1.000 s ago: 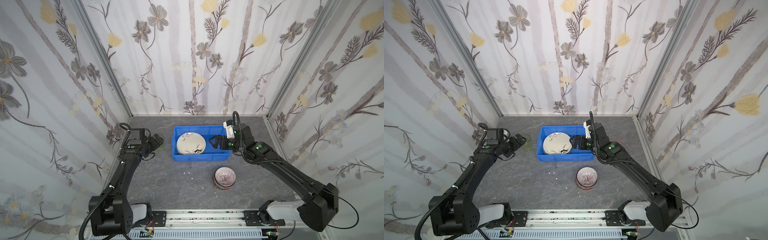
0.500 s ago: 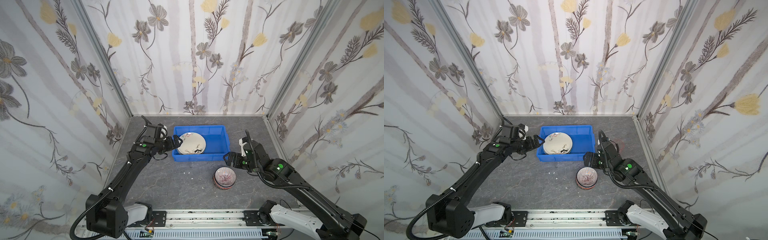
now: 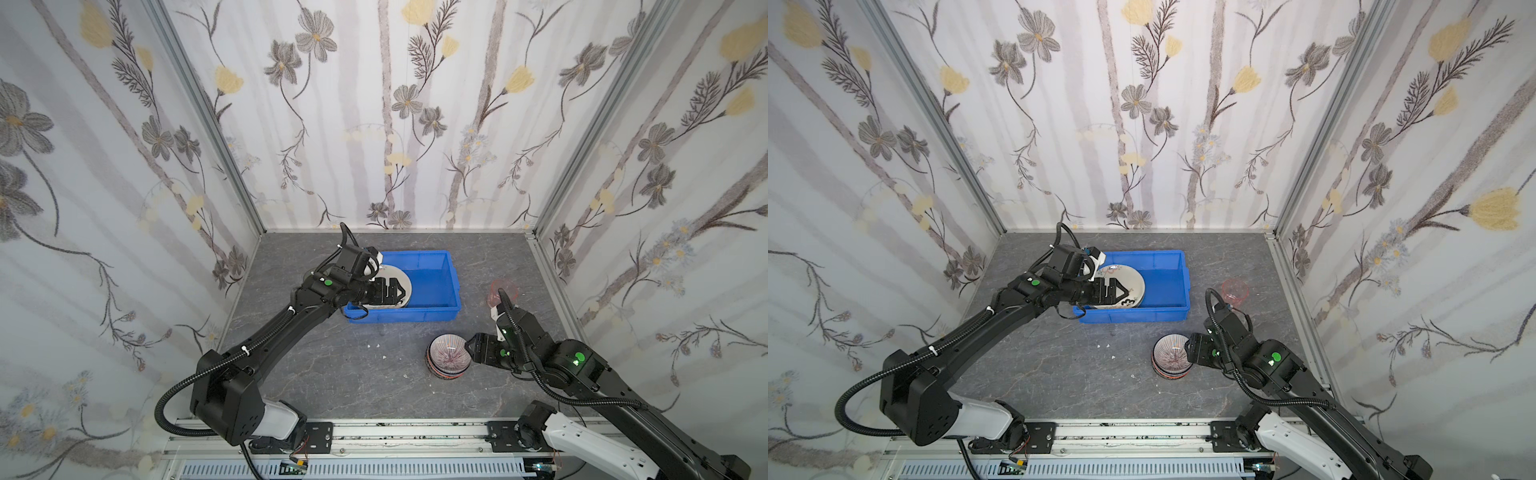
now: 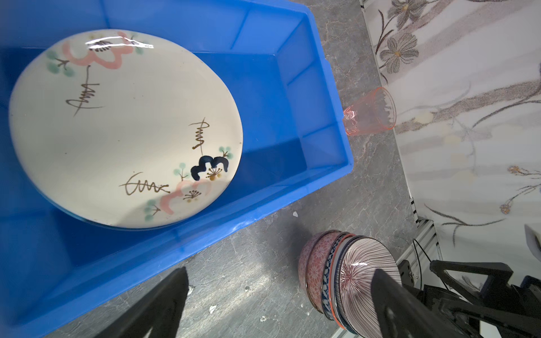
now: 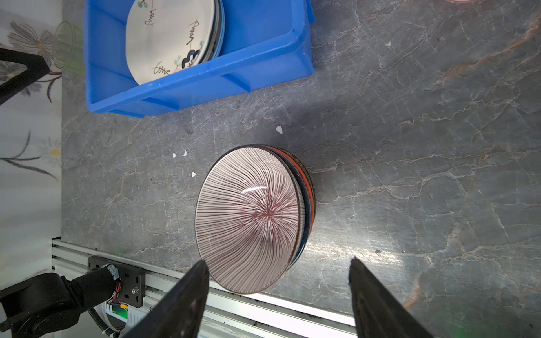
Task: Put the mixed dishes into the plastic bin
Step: 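Move the right gripper to the pink bowl stack while the left reaches over the bin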
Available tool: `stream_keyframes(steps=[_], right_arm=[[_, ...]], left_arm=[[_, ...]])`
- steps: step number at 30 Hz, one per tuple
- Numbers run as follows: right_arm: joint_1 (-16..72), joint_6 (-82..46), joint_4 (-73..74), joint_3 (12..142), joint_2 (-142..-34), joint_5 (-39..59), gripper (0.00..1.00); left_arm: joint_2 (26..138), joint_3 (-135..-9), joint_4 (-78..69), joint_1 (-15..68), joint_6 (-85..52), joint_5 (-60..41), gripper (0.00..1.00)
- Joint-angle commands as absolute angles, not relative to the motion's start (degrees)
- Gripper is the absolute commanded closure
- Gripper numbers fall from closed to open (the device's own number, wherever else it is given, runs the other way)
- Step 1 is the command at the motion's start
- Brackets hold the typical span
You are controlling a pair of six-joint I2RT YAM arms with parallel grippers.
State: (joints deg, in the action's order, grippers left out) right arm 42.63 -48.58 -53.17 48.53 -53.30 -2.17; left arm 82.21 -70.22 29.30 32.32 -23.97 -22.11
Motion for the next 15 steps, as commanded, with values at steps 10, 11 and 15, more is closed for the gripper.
stream_keyframes(steps=[10, 11, 15], right_arm=[[43.0, -47.5, -52.5, 48.1, -59.1, -0.3, 0.43], [43.0, -47.3, -52.5, 48.1, -59.7, -0.3, 0.44], [43.1, -46.9, -52.4, 48.3, -61.3, -0.9, 0.48]], left_arm=[[87.6, -75.8, 29.0, 34.8, -20.5, -20.5, 0.0], [87.8, -75.8, 28.9, 35.0, -20.5, -20.5, 0.0], [88.8, -76.0, 28.9, 35.2, -20.3, -20.7, 0.0]])
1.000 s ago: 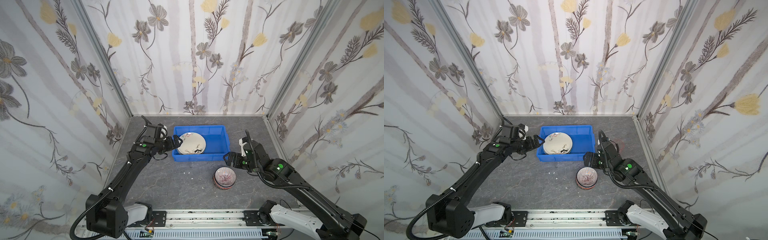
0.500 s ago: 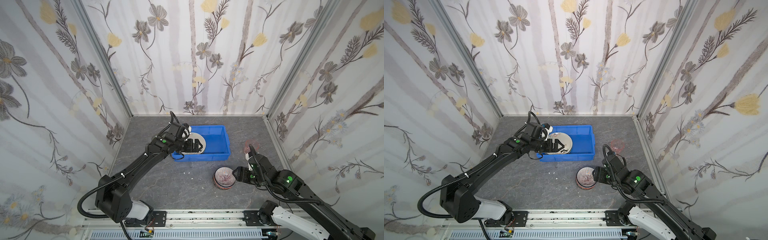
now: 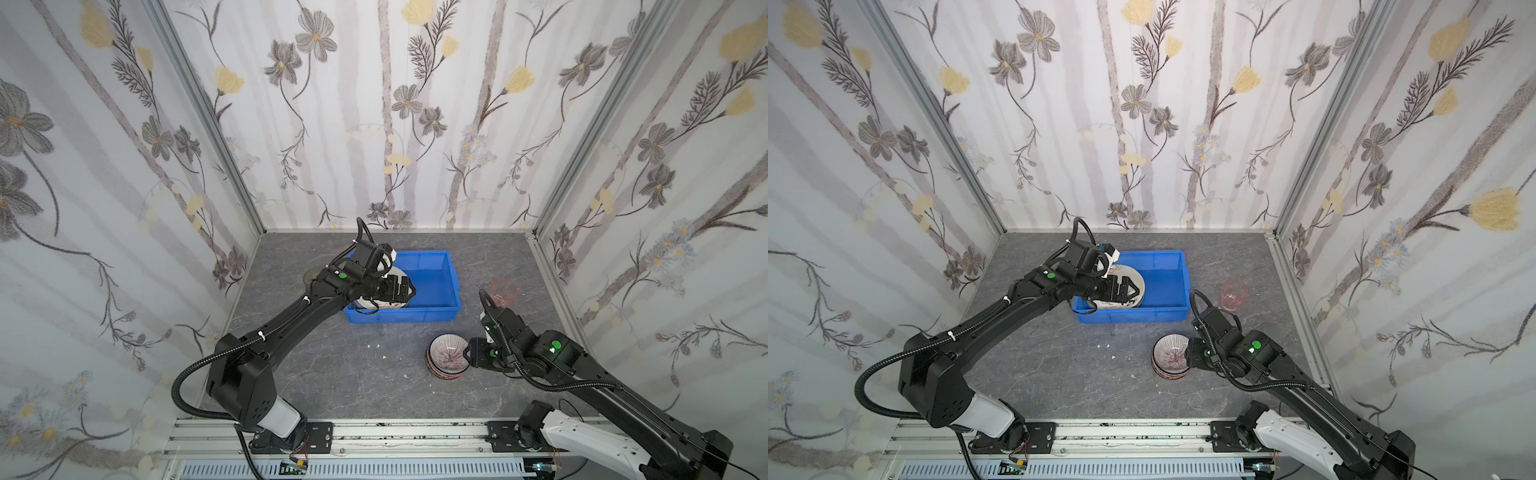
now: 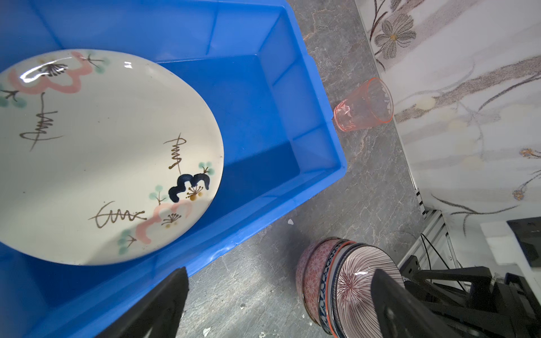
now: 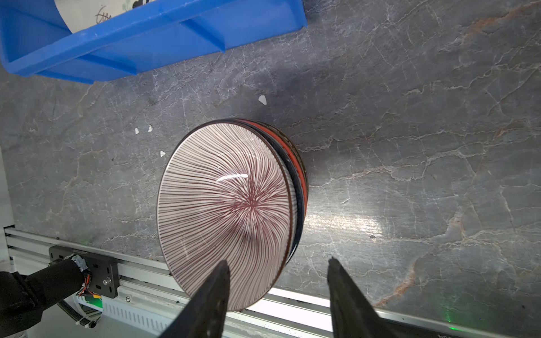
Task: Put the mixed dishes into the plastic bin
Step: 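Move the right gripper to the pink bowl stack while the left reaches over the bin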
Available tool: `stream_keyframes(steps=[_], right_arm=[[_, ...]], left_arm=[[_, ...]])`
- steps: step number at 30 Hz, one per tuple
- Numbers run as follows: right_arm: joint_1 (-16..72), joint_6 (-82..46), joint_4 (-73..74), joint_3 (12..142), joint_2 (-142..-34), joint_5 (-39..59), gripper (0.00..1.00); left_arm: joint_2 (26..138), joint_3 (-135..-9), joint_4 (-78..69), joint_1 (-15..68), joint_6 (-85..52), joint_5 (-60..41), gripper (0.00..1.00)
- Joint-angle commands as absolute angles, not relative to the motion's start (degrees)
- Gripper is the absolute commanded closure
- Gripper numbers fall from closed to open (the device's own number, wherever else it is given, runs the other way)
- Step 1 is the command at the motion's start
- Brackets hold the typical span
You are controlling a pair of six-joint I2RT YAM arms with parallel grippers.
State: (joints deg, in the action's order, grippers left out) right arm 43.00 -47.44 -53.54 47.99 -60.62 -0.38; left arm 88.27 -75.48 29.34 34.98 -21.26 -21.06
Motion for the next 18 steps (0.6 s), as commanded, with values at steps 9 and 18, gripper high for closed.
stream_keyframes(steps=[9, 18], right_arm=[[43.1, -46.3, -51.8, 48.1, -64.2, -0.8, 0.56], [43.0, -45.6, -50.9, 48.9, -66.8, -0.6, 0.66]], left_arm=[[91.4, -76.8, 28.9, 35.2, -19.7, -21.7, 0.0], [92.3, -76.6, 28.8, 35.3, -19.7, -21.4, 0.0]])
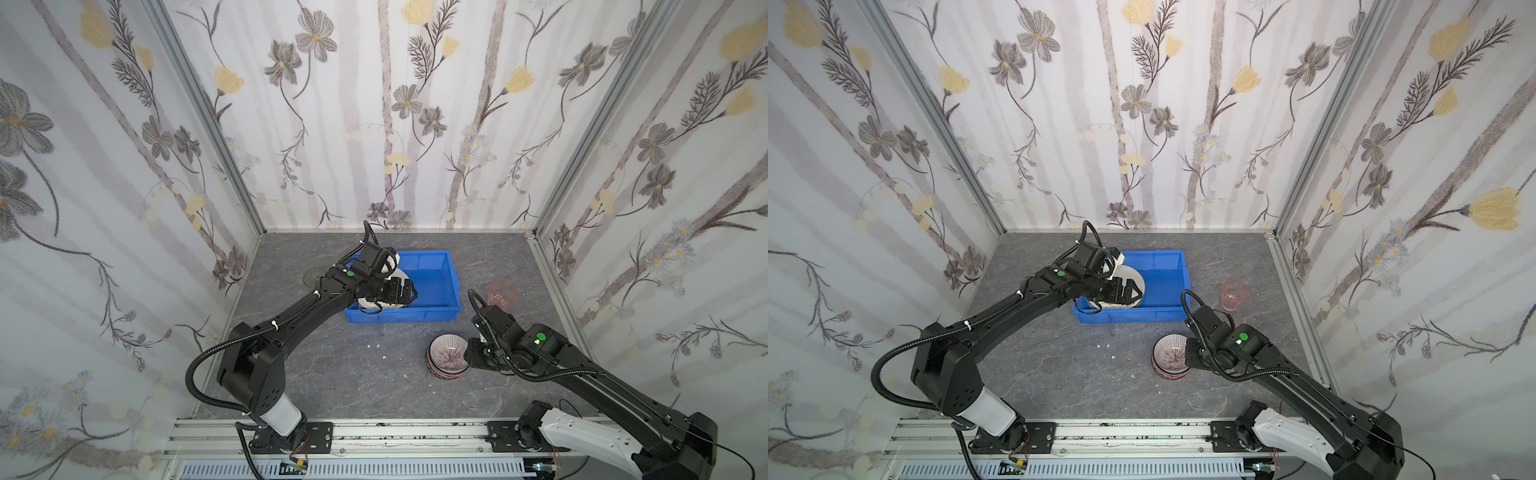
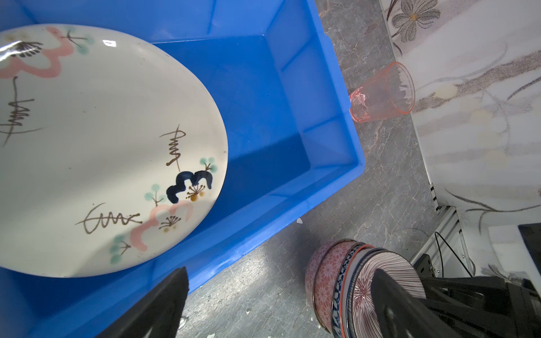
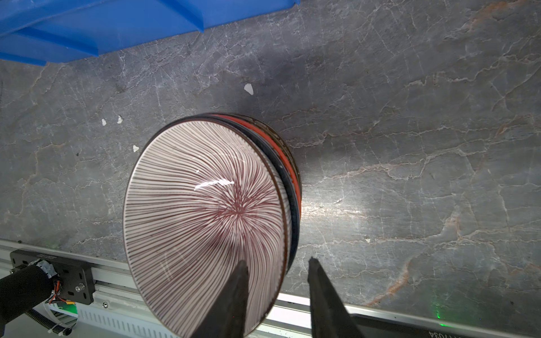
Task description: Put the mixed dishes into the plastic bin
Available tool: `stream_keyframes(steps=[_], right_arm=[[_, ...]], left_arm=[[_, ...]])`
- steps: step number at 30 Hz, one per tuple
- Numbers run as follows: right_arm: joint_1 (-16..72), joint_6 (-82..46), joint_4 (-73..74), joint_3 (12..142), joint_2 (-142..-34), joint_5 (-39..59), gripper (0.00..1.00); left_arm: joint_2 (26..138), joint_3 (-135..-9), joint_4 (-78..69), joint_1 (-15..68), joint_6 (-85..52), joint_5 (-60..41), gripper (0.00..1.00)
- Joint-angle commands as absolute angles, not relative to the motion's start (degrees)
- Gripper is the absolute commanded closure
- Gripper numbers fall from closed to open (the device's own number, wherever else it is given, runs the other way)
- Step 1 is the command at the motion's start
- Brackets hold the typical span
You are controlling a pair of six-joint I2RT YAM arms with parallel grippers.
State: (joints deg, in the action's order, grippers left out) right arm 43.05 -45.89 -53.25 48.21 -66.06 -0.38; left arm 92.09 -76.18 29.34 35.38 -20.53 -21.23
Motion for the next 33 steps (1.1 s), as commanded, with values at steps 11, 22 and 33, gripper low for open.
stream_keyframes(steps=[11, 22, 33], right_arm=[[43.1, -44.8, -49.4, 49.3, -68.6, -0.4, 0.74], [43.0, -44.8, -48.7, 47.9, -68.1, -0.2, 0.78], [43.0, -44.8, -48.1, 47.7, -67.5, -0.8, 0.91]], left_arm=[[92.4, -75.9, 28.7, 35.5, -20.0, -21.2, 0.0], [92.7, -75.8, 28.7, 35.6, -20.4, -21.5, 0.0], [92.5, -75.3, 28.7, 35.8, -20.9, -21.8, 0.0]])
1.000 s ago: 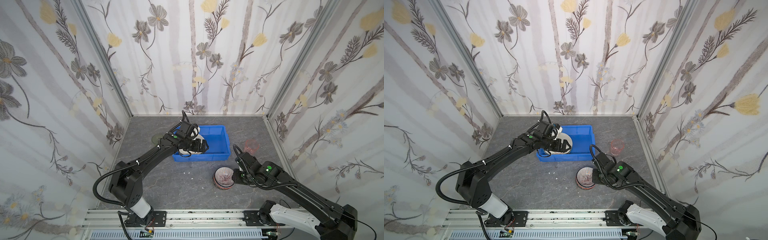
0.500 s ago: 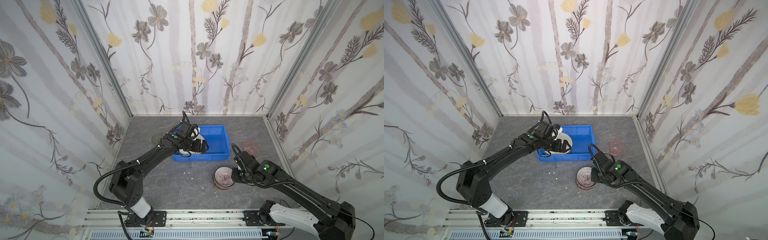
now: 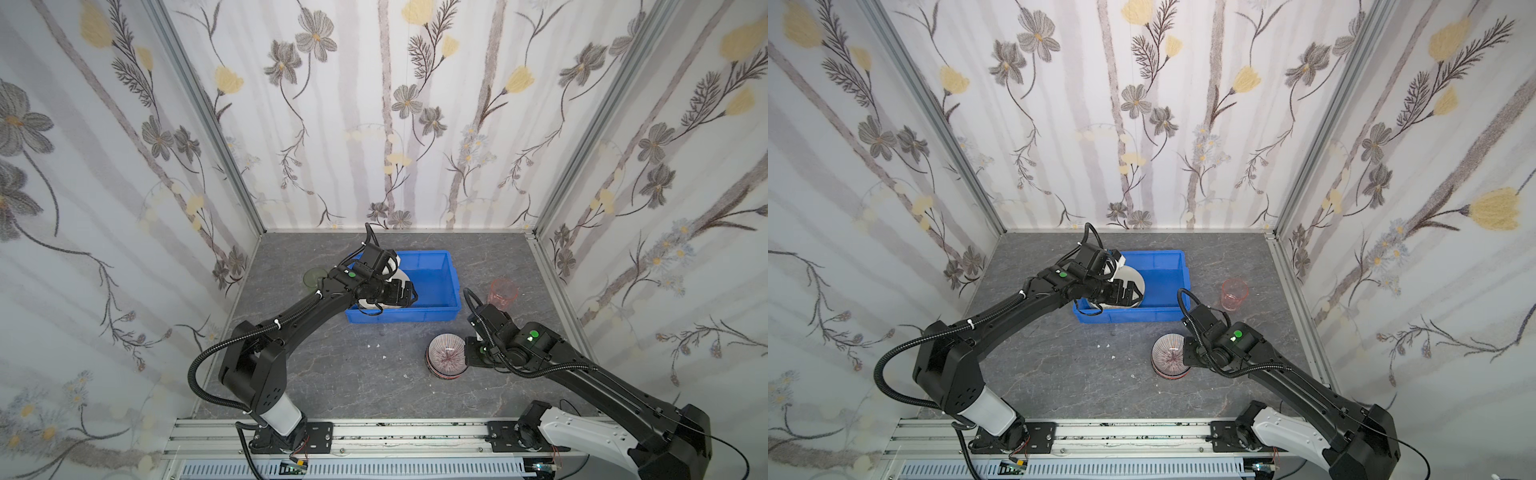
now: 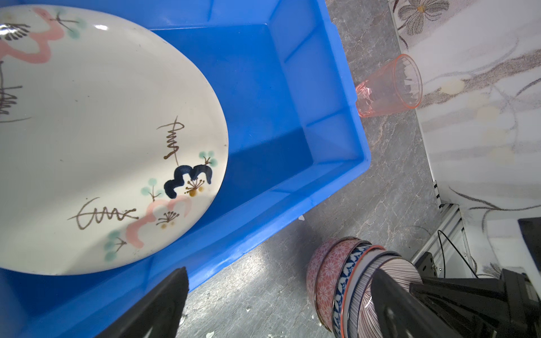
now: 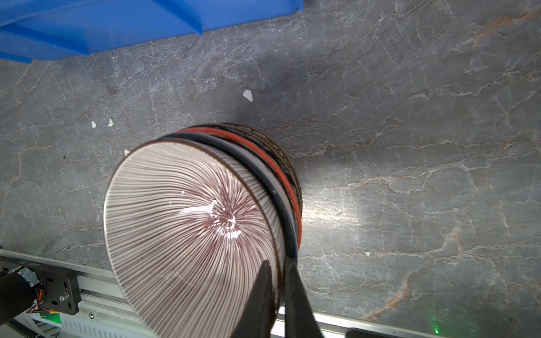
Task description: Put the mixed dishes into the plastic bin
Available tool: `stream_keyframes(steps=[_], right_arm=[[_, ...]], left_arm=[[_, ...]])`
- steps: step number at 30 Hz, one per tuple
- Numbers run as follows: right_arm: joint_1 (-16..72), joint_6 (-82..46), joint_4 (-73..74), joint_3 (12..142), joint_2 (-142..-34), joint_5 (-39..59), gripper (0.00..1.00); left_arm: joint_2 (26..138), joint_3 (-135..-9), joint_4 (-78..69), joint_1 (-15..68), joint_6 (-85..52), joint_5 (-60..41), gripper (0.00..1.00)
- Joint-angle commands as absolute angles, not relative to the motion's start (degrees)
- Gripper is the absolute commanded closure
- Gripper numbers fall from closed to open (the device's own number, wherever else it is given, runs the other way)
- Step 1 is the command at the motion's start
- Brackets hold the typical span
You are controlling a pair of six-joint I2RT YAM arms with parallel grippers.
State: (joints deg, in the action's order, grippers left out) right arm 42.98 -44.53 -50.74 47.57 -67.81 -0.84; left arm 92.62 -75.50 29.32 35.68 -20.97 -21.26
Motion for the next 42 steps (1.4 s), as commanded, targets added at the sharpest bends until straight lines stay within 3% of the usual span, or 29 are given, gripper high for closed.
stream_keyframes(steps=[1, 22, 36, 42], right_arm=[[43.0, -44.9, -48.0, 47.7, -67.4, -1.0, 0.92], [42.0, -44.5, -48.2, 50.0, -66.1, -1.6, 1.0], [41.9, -41.7, -51.1, 56.4, -68.8, -2.4, 1.0], [41.7, -40.4, -51.9, 58.9, -70.9, -2.7, 1.0]], left_arm=[[92.4, -75.2, 28.7, 35.8, -21.0, -21.8, 0.0], [82.6, -67.2, 29.4, 38.6, -31.3, -20.8, 0.0], [80.9, -70.7, 37.1, 51.8, -39.5, -10.8, 0.0], [83.1, -71.2, 38.1, 54.8, -39.8, -9.3, 0.1]])
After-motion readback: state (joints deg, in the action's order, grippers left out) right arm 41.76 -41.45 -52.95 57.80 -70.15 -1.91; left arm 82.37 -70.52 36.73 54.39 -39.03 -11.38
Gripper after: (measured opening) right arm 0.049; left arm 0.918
